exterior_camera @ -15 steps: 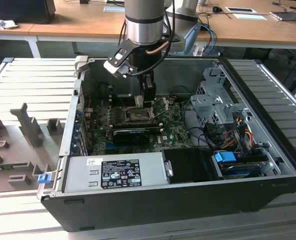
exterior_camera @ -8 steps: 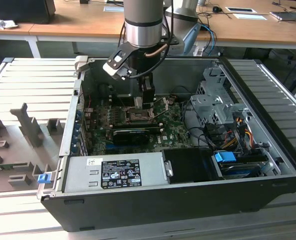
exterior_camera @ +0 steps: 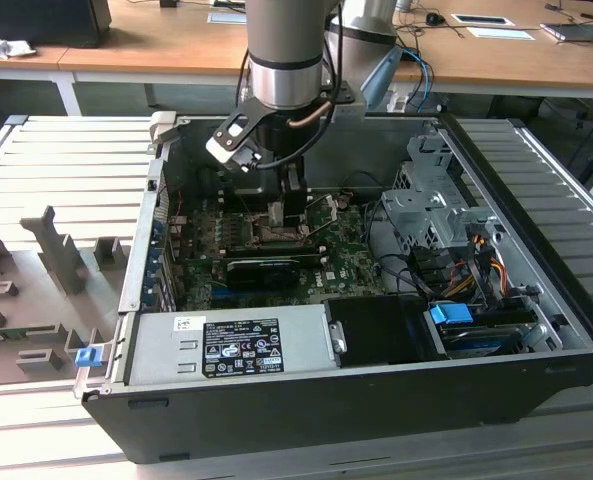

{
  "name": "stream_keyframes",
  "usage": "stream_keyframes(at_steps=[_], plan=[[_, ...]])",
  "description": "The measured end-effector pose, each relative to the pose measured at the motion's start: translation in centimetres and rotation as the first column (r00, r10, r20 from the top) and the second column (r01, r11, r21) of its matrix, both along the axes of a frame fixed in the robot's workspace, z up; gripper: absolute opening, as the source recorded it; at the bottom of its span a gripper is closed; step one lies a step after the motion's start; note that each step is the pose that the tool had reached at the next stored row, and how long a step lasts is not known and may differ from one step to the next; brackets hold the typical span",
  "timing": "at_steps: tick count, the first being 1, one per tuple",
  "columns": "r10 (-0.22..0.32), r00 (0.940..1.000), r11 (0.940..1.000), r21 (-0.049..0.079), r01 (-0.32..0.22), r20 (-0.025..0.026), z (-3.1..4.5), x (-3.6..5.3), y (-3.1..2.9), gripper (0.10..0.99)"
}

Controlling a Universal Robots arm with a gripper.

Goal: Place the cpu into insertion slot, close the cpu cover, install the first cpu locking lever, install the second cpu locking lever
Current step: 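Place the cpu into insertion slot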

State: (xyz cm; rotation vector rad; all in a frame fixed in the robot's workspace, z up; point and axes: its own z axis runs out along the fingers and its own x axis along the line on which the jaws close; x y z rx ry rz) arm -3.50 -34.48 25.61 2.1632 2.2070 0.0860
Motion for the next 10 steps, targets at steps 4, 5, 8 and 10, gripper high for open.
stream_keyframes(at_steps=[4,5,8,10], plan=[[0.0,1.0,1.0,0.0,0.0,0.0,-0.71,-0.07,0.4,0.529],[0.0,1.0,1.0,0.0,0.0,-0.0001,-0.88,-0.08,0.48,0.529],[0.0,1.0,1.0,0.0,0.0,0.0,-1.52,-0.15,1.02,0.529],[0.0,1.0,1.0,0.0,0.0,-0.0001,-1.79,-0.28,1.16,0.529]])
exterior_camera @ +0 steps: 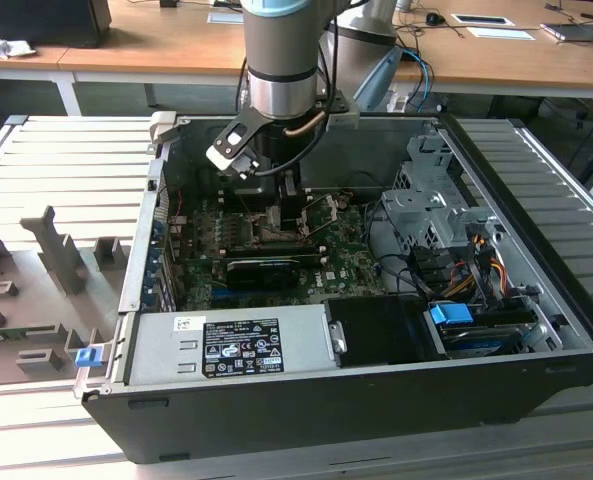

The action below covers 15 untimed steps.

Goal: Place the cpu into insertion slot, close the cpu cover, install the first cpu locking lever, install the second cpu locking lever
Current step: 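Place the cpu into insertion slot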

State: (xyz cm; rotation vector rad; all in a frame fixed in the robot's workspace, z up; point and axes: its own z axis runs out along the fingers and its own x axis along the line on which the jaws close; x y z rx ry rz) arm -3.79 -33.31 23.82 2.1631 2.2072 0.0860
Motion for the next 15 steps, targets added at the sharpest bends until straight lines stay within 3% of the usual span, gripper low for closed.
stream_keyframes(at_steps=[8,15], plan=[[0.0,1.0,1.0,0.0,0.0,0.0,-1.66,-0.65,0.51,0.529],[0.0,1.0,1.0,0.0,0.0,0.0001,-1.85,-0.69,0.76,0.529]])
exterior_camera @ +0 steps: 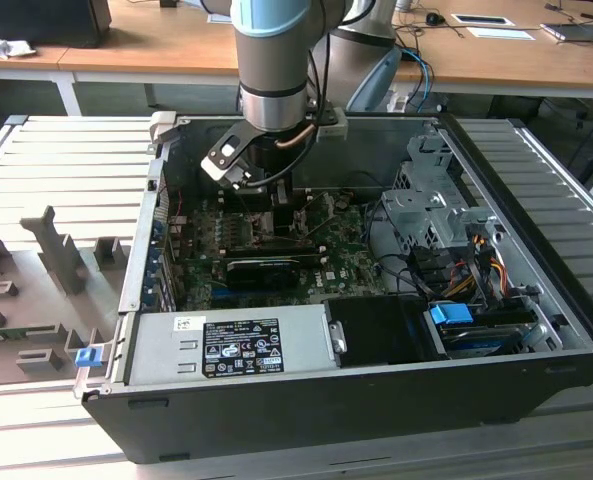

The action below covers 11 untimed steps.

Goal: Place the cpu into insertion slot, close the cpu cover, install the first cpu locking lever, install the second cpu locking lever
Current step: 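Place the cpu into insertion slot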

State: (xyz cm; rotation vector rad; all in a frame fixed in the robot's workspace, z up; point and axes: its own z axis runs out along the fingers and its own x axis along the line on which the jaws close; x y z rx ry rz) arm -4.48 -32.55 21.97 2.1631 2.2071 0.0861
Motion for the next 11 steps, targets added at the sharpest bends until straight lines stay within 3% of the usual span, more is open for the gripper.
stream_keyframes(at_steps=[11], plan=[[-0.004,1.0,1.0,-0.003,0.004,-0.0001,-0.67,-0.02,0.68,0.529]])
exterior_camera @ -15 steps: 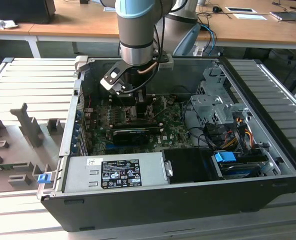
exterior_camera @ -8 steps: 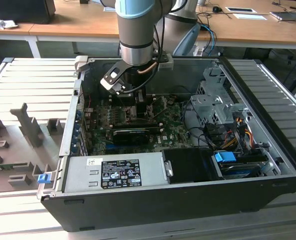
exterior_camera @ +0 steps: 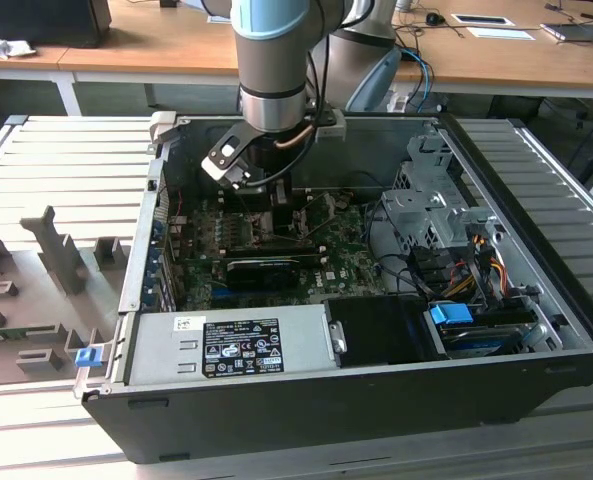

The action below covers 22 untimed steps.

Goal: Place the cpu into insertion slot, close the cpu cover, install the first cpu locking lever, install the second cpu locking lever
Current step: 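Place the cpu into insertion slot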

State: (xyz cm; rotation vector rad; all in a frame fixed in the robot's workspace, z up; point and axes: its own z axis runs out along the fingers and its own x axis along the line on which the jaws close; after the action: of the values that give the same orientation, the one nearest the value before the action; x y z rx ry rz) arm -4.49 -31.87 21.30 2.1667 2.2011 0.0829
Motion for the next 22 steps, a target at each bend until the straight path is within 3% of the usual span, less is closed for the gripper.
stream_keyframes(at_steps=[6,10,12,15,17,19,20,21,22], plan=[[-0.012,0.9999,0.9999,-0.004,0.012,0.0001,-0.9,0.0,0.1,0.529],[-0.012,0.9999,0.9999,-0.005,0.012,0.0,-1.07,0.0,0.1,0.529],[-0.012,0.9999,0.9999,0.004,0.012,0.0,-1.19,0.01,0.17,0.604],[-0.012,0.9999,0.9999,0.003,0.012,-0.0001,-1.05,0.01,0.18,0.604],[-0.013,0.9999,0.9999,0.001,0.013,-0.0023,-0.53,0.01,0.18,0.604],[-0.012,0.9999,0.9999,0.0,0.012,-0.0041,-0.31,0.03,0.18,0.588],[-0.012,0.9999,0.9999,0.0,0.012,-0.0048,-0.22,0.04,0.19,0.459],[-0.012,0.9999,0.9999,0.0,0.012,-0.005,-0.2,0.04,0.19,0.4],[-0.012,0.9999,0.9999,0.0,0.012,-0.0054,-0.17,0.05,0.18,0.4]])
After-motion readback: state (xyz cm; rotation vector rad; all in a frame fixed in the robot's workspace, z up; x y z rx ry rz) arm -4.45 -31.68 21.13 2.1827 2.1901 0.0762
